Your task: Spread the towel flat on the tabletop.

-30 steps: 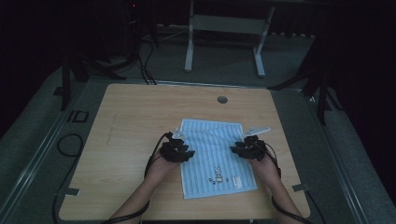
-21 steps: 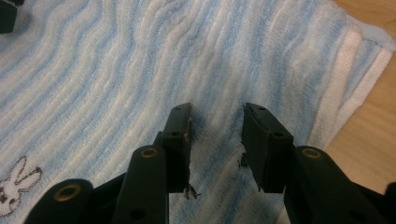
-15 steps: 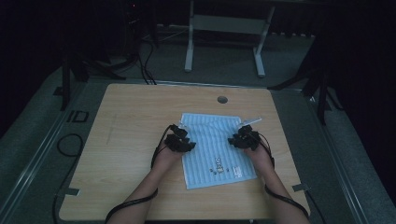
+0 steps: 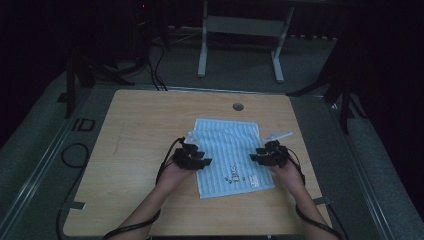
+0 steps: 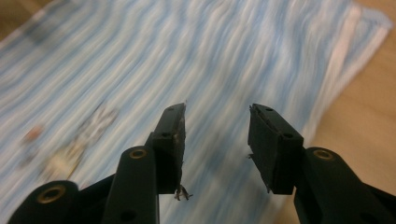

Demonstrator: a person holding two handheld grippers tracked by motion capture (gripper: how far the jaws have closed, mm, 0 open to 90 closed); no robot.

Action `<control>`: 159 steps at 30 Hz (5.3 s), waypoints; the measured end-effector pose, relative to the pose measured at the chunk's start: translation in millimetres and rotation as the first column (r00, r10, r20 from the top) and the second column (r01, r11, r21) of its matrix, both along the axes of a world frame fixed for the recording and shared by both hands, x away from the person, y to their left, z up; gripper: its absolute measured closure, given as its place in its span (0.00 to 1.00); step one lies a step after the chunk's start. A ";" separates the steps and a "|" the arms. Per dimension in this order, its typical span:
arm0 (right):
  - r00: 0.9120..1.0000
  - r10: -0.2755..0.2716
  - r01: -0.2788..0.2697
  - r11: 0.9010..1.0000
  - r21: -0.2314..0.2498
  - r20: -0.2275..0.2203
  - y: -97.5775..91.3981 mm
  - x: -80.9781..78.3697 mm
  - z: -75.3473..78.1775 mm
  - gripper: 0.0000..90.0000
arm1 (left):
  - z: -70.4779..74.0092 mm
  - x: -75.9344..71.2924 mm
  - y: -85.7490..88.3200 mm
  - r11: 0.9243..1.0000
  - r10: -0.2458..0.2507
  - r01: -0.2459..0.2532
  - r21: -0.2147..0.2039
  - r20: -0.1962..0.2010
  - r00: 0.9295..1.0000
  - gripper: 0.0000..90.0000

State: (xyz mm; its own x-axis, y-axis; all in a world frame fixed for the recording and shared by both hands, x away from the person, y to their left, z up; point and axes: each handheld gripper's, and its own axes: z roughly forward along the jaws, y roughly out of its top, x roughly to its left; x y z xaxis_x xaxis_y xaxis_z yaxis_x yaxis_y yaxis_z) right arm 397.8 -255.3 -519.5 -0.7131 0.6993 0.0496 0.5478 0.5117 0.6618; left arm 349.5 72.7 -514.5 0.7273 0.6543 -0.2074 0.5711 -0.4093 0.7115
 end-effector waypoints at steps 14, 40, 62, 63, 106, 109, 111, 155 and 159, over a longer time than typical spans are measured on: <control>0.998 0.058 -0.058 0.998 -0.028 -0.006 -36.5 -87.8 -20.9 0.56 | -20.7 -65.0 -10.9 0.985 -0.141 0.141 0.101 -0.004 0.990 0.50; 0.997 0.042 -0.039 0.998 -0.041 0.064 -35.2 -93.9 18.8 0.95 | 22.5 -52.3 -13.9 0.993 -0.094 0.091 0.075 0.031 0.995 0.95; 0.984 0.175 -0.177 0.981 0.079 0.024 -44.1 -251.9 46.0 0.73 | 17.2 -175.1 22.1 0.940 -0.335 0.322 -0.110 -0.129 0.933 0.68; 0.985 0.168 -0.170 0.981 0.093 0.029 -45.5 -249.5 47.5 0.73 | 17.2 -175.1 22.1 0.940 -0.335 0.322 -0.110 -0.129 0.933 0.68; 0.999 -0.023 0.023 0.999 -0.022 0.029 1.2 -15.5 -27.1 0.60 | -32.6 6.6 -2.2 0.998 -0.023 0.027 0.057 -0.074 0.997 0.58; 0.999 -0.032 0.032 0.999 -0.020 0.024 0.5 -8.4 -26.9 0.60 | -32.7 14.0 -1.1 0.998 -0.012 0.016 0.052 -0.079 0.997 0.58; 0.999 -0.034 0.034 0.999 -0.016 0.020 -0.7 -3.9 -26.7 0.60 | -32.6 18.2 -0.7 0.998 -0.005 0.009 0.055 -0.080 0.997 0.58; 0.995 -0.086 0.086 0.996 -0.011 0.048 -4.9 0.8 -30.0 0.47 | -33.2 21.0 -28.3 0.998 -0.020 0.023 0.055 -0.060 0.998 0.42; 0.995 -0.095 0.097 0.995 -0.029 0.040 -4.1 14.2 -28.7 0.46 | -32.7 31.3 -31.8 0.997 -0.010 0.014 0.070 -0.052 0.999 0.42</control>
